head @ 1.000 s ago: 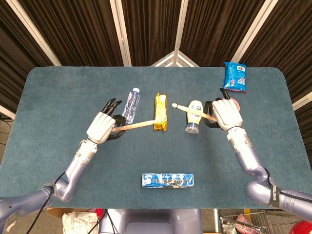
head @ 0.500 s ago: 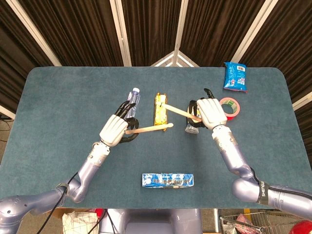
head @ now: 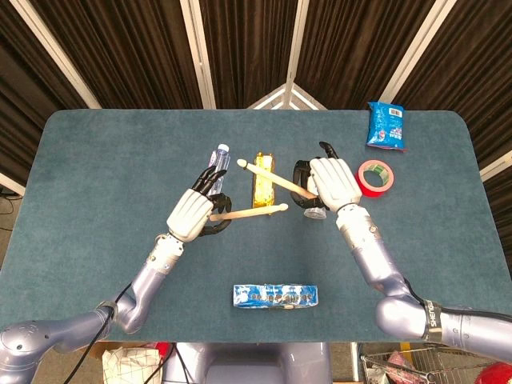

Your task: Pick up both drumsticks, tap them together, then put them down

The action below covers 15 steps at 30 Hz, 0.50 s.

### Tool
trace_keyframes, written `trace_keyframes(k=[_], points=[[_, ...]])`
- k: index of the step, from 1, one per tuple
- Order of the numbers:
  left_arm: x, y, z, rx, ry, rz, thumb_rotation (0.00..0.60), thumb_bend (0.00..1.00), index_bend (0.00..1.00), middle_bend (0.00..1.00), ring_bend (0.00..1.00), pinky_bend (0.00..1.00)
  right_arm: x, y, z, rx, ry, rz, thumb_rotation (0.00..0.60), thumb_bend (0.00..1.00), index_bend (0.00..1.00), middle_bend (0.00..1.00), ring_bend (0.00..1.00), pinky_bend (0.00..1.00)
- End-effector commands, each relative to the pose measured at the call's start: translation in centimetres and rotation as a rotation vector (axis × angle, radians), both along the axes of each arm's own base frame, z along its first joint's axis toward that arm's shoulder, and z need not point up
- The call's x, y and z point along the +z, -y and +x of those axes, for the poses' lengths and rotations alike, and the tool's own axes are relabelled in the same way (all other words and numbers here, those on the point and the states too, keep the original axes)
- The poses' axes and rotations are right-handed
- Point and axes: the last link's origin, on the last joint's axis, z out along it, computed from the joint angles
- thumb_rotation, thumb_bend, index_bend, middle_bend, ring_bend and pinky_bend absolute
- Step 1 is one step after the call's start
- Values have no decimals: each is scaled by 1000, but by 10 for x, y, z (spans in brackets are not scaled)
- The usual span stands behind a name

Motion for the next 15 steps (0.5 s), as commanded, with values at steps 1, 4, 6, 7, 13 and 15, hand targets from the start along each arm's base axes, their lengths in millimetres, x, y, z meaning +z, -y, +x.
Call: trace_keyframes(k=[1, 4, 6, 7, 13, 15], points=[[2, 0, 1, -2, 12, 3, 600, 462, 682, 671, 94, 0, 8, -1, 3, -4, 38, -2, 600, 444, 766, 613, 422, 0], [3, 1, 1, -4, 26, 3, 600, 462, 682, 671, 94, 0, 13, -1, 2, -16, 60, 0, 600, 446, 768, 613, 422, 0], [5, 1, 1, -6, 35, 3, 600, 462, 682, 671, 94, 0, 17, -1, -2, -25, 70, 2, 600, 449, 768, 613, 422, 0], [5, 1, 1, -6, 39, 2, 600, 462, 682, 671, 95, 0, 17, -1, -3, -28, 74, 3, 600, 450, 768, 613, 422, 0], [11, 0, 4, -8, 75, 6, 600, 461, 683, 671, 94, 0, 23, -6, -18, -31, 101, 16, 600, 453, 768, 613, 422, 0], [12, 0, 5, -7, 84, 5, 600, 460, 684, 671, 94, 0, 23, -7, -24, -32, 105, 20, 600, 453, 768, 613, 422, 0]])
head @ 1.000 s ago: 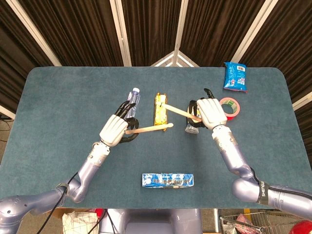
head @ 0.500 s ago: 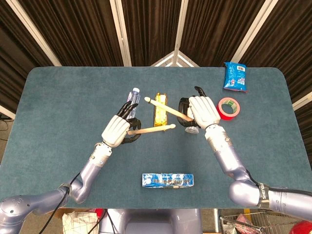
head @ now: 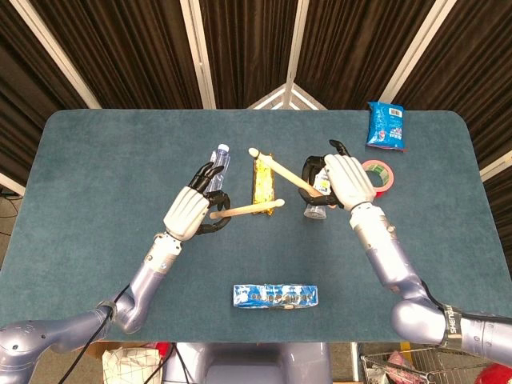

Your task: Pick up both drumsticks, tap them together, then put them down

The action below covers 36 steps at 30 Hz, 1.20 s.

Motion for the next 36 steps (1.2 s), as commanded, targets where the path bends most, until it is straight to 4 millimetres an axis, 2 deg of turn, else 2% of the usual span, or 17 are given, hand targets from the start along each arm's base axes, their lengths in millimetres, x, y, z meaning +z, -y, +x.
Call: trace_keyframes(k=[1, 14, 25, 36], points=[[1, 0, 1, 1, 10, -2, 600, 459, 684, 671, 94, 0, 2, -3, -11, -4, 3, 9, 600, 453, 768, 613, 422, 0], [0, 1, 11, -16, 37, -7, 600, 460, 684, 671, 94, 0, 8, -13, -30, 14, 34, 30, 600, 454, 768, 614, 422, 0], [-4, 5, 26, -35, 80, -16, 600, 458, 684, 671, 94, 0, 11, -20, -29, 45, 40, 52, 600, 454, 769, 614, 422, 0], [5, 0, 38, -35, 67, 15, 600, 454, 686, 673, 94, 0, 11, -28, -25, 67, 38, 71, 600, 455, 771, 616, 422, 0]])
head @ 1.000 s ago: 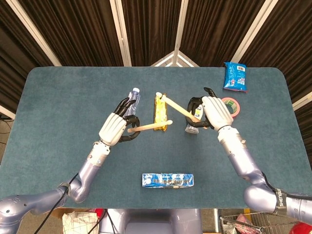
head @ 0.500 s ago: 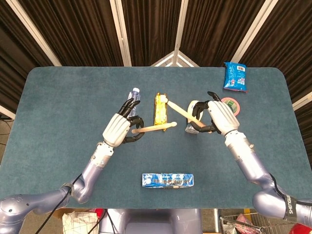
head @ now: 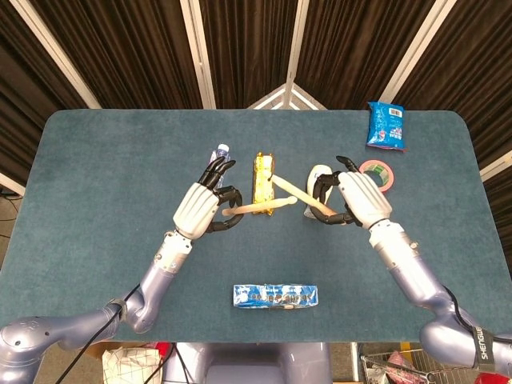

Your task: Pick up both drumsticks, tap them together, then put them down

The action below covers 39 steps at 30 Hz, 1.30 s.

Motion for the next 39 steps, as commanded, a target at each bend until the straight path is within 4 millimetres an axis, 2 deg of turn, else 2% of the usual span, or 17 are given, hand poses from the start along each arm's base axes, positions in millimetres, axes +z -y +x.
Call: trace_keyframes(k=[1, 16, 39], points=[[1, -2, 5, -1, -10, 4, 600, 453, 686, 673, 94, 0, -1, -2, 2, 8, -2, 5, 600, 455, 771, 616, 422, 0], [-5, 1, 20, -9, -18, -1, 600, 451, 686, 673, 94, 0, -5, -8, 12, 32, -5, 27, 600, 455, 771, 616, 422, 0], [-10, 4, 22, -5, -21, 0, 600, 446, 687, 677, 94, 0, -11, -9, 10, 29, -21, 43, 600, 456, 775, 618, 422, 0]])
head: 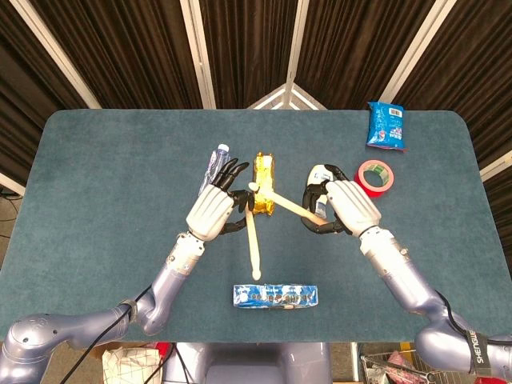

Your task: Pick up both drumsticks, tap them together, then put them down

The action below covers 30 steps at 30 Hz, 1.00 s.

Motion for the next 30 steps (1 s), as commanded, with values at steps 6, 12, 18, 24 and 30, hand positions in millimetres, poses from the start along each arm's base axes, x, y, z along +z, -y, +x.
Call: trace_keyframes(k=[6, 12, 18, 24, 30], points=[[14, 0, -11, -6, -1, 21, 600, 446, 688, 680, 94, 0, 1, 7, -12, -28, -37, -24, 600, 456, 774, 618, 422, 0], [51, -11, -55, 44, -176, 108, 600, 442, 689, 682, 94, 0, -3, 13, -47, -97, -101, -23, 600, 456, 774, 617, 422, 0], [81, -10, -100, 136, -362, 112, 600, 442, 690, 682, 95, 0, -9, 12, -86, -154, -142, -12, 600, 455, 775, 618, 422, 0], [91, 2, -147, 257, -529, 66, 600, 441, 691, 682, 95, 0, -12, 10, -126, -161, -231, -48, 600, 457, 775, 619, 422, 0], [84, 20, -189, 372, -627, -6, 600, 437, 691, 682, 95, 0, -22, -3, -167, -124, -340, -39, 600, 458, 774, 621, 422, 0]])
